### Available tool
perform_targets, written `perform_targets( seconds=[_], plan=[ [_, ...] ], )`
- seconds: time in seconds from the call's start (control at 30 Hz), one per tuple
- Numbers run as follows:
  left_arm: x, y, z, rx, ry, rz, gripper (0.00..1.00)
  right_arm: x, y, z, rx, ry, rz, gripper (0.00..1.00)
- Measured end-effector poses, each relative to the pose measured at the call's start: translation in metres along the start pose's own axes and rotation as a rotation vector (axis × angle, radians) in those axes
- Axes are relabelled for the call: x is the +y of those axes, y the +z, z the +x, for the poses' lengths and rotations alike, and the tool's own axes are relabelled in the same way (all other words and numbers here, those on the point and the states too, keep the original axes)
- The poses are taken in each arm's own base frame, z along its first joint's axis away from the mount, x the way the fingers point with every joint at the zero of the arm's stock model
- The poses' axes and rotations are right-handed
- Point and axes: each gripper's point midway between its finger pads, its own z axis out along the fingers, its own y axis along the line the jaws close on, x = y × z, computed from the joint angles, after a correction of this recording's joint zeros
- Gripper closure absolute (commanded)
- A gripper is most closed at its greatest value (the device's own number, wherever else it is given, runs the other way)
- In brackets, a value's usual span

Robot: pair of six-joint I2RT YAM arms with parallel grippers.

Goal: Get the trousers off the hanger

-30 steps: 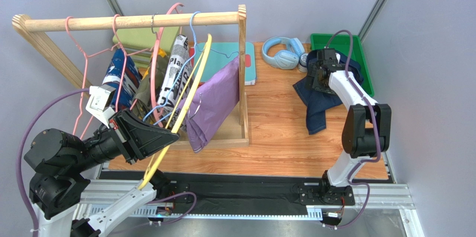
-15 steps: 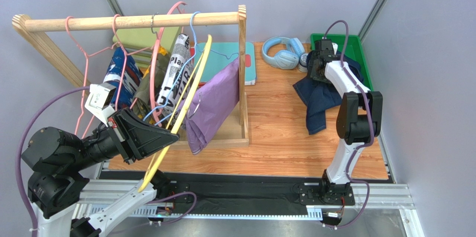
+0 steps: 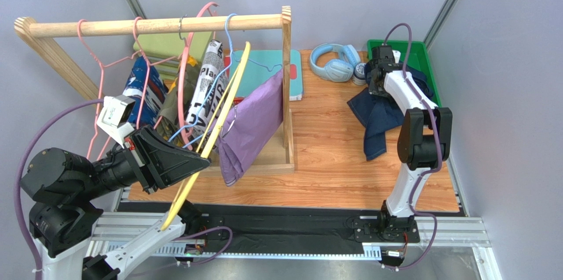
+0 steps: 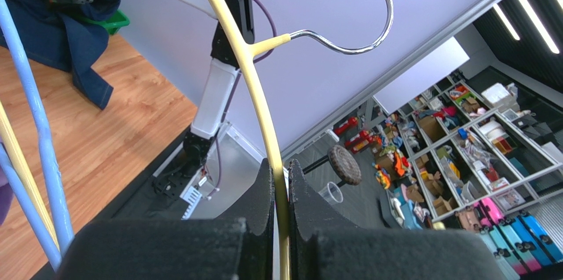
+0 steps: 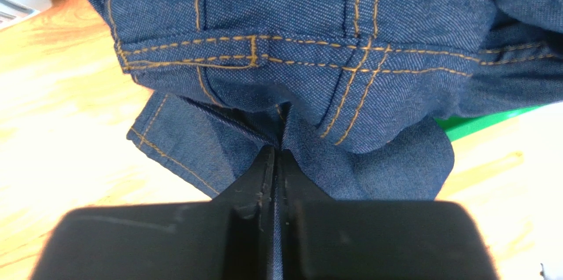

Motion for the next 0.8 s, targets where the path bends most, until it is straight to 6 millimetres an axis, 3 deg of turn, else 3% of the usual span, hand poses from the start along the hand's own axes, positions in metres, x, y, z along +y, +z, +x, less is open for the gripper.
perform_targets(
  seconds=[0.13, 0.23, 0.4, 0.53, 0.7, 0.8],
  plan=[
    [-0.002, 0.000, -0.001, 0.000, 0.000, 0.004, 1.00, -0.004, -0.002, 0.000, 0.007, -0.005, 0.016, 1.00],
    [-0.003, -0.001, -0.001, 0.001, -0.001, 0.004, 1.00, -0.010, -0.011, -0.011, -0.010, -0.001, 0.040, 1.00],
    [-0.004, -0.001, -0.001, 0.001, -0.005, 0.005, 1.00, -0.033, -0.035, -0.059, -0.128, 0.062, 0.097, 1.00],
    [-0.004, 0.000, -0.001, 0.006, -0.017, 0.006, 1.00, -0.074, -0.050, -0.101, -0.244, 0.165, 0.159, 1.00],
    [-0.004, 0.002, -0.001, 0.018, -0.020, 0.009, 1.00, -0.121, -0.044, -0.140, -0.363, 0.241, 0.243, 1.00],
    [-0.003, 0.004, 0.000, 0.031, -0.023, 0.009, 1.00, -0.126, -0.023, -0.163, -0.401, 0.234, 0.270, 1.00]
  ],
)
